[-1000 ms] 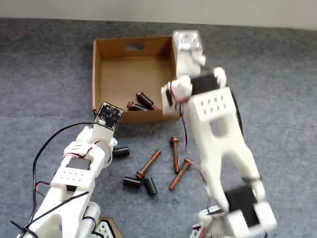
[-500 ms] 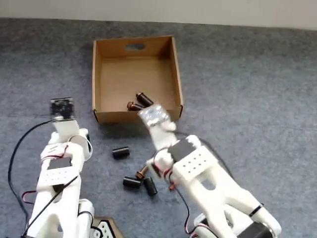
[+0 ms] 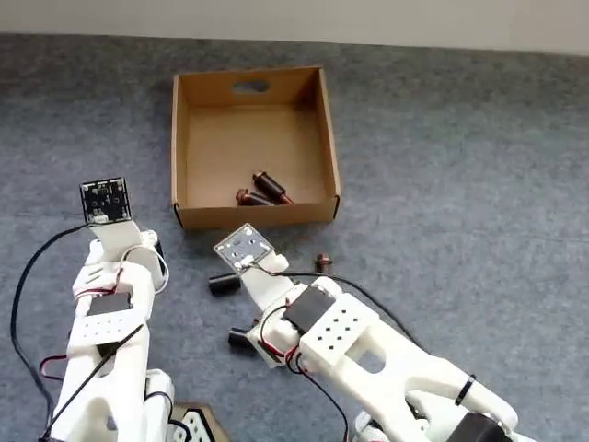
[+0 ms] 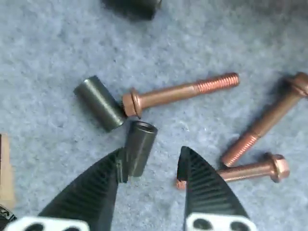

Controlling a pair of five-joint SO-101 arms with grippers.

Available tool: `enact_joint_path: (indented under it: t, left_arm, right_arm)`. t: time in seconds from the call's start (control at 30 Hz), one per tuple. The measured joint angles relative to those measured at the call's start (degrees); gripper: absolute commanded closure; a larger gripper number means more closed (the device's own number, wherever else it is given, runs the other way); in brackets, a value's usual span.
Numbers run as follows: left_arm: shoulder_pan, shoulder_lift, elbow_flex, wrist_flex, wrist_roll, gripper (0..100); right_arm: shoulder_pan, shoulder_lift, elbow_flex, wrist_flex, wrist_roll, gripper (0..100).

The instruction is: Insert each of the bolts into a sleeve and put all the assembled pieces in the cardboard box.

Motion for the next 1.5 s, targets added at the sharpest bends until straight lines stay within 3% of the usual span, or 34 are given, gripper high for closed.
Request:
enact_joint_path:
  t: [0.17,0.4,0.63,0.77,1.0,1.1,1.23,1.4,1.5]
  left_arm:
    - [-3.78,0.0,0.0,0.0,1.41,98]
    - [-10.64,0.0,0.0,0.0,12.84,98]
    - [-10.9,0.0,0.0,0.0,13.8,98]
    - [-10.9,0.0,0.0,0.0,13.8,98]
    - [-10.9,0.0,0.0,0.0,13.8,98]
    - [-10.9,0.0,0.0,0.0,13.8,98]
    - [-10.9,0.0,0.0,0.0,13.8,98]
    - [-10.9,0.0,0.0,0.0,13.8,98]
    - [-10.9,0.0,0.0,0.0,13.8,98]
  right_arm:
    - [0.09,1.85,0.0,-0.18,0.0,83.2]
    - [-0.09,10.11,-0.09,-4.13,0.0,83.2]
    - [-2.37,17.41,-0.18,-8.53,0.0,84.6]
    - [-2.37,18.46,-0.26,-8.79,0.0,99.8]
    - [-0.53,14.59,-0.09,-6.33,0.09,99.2]
    - [5.54,8.09,0.0,-5.63,3.96,99.2]
    - [20.13,-1.23,0.0,-5.1,8.7,99.2]
    - [39.21,-5.19,0.0,-2.55,9.32,99.2]
    - [44.92,-3.08,0.0,-0.53,9.32,99.0]
